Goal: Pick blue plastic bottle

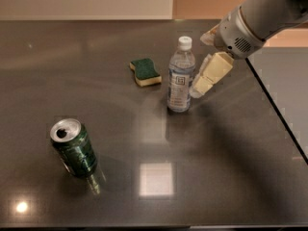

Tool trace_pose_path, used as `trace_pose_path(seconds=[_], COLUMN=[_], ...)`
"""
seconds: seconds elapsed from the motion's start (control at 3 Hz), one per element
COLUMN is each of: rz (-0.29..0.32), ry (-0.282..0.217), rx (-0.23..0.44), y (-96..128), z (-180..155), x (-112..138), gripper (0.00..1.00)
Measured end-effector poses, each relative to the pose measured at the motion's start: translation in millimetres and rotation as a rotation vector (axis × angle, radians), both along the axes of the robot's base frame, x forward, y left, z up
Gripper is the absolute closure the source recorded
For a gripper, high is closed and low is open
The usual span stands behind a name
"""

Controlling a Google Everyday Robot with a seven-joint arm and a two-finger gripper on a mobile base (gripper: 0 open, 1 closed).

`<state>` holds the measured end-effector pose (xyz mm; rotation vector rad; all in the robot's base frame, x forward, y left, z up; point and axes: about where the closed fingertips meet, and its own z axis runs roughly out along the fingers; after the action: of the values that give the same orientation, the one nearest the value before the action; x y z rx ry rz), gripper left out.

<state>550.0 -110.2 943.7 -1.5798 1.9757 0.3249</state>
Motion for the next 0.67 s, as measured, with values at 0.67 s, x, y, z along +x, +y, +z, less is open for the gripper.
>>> trace_pose_path(seconds=[0.67], rz=[0.023], ry=[0.027], rx=[0.075], y=[17.2], z=[3.5], x=[8.6], gripper=[0.00])
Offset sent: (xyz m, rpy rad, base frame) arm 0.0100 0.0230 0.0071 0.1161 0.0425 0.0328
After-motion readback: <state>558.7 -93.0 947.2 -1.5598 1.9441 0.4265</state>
